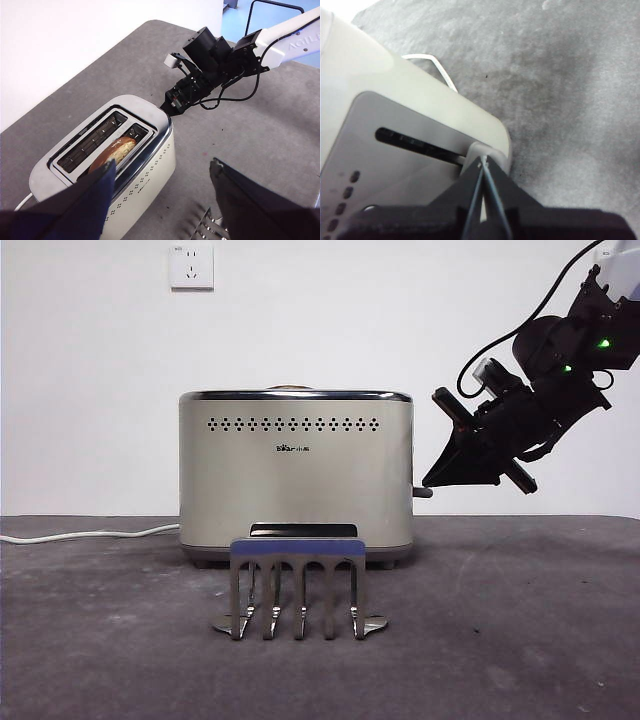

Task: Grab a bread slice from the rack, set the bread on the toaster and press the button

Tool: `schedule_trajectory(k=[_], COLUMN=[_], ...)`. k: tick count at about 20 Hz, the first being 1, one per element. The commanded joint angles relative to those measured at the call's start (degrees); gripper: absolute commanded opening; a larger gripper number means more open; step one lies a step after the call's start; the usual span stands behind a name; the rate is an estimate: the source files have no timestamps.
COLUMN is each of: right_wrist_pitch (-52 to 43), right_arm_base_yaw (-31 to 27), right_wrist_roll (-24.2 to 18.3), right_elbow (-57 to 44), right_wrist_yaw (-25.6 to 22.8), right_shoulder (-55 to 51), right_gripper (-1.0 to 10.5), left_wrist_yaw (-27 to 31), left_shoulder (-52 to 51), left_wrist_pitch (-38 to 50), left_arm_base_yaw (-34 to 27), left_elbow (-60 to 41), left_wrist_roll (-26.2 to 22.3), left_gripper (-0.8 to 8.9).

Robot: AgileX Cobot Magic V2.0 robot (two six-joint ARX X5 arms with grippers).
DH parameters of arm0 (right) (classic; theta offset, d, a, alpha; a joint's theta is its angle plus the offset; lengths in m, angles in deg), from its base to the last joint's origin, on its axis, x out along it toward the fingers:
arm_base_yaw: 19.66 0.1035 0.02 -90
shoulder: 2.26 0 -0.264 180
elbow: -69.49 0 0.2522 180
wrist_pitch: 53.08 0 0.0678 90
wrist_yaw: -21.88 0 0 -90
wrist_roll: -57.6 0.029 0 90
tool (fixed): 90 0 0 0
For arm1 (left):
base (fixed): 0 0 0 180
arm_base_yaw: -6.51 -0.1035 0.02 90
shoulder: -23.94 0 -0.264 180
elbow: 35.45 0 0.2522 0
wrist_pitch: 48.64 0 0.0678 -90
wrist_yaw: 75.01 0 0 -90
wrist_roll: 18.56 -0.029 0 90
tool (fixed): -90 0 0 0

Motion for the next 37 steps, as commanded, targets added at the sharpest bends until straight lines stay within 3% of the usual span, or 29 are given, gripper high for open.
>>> schedule_trajectory(k=[1,18,25,28,35,37], right_wrist_pitch=[3.3,4.1,6.1,14.2,46.6,52.2], right_arm_base_yaw=[0.2,0.1,0.1,0.1,1.9,2.4], right_wrist_roll=[-0.7,-0.6,-0.6,-1.9,-14.4,-16.3], right_elbow=[-1.9,-1.4,-0.1,-0.2,-0.2,-0.1], right_wrist_yaw=[-2.1,-0.5,-0.2,-0.1,-0.1,-0.2], right_shoulder=[2.7,1.9,-14.0,-24.2,-45.7,-48.5], right_gripper=[-0.1,-0.1,-0.1,-0.1,-0.1,-0.1], left_wrist_yaw=[-0.1,-0.1,-0.1,-0.1,-0.3,-0.3], left_shoulder=[0.0,0.0,0.0,0.0,0.0,0.0], left_wrist_pitch=[0.2,-1.1,-1.6,-2.9,-10.6,-11.8], left_arm_base_yaw=[0.1,0.1,0.1,0.1,0.1,0.1], left_elbow=[-0.5,-0.5,-0.5,-0.5,-0.5,-0.5], left_wrist_roll=[0.4,0.4,0.4,0.4,0.4,0.4], left_gripper=[3.24,3.24,3.23,3.23,3.14,3.14])
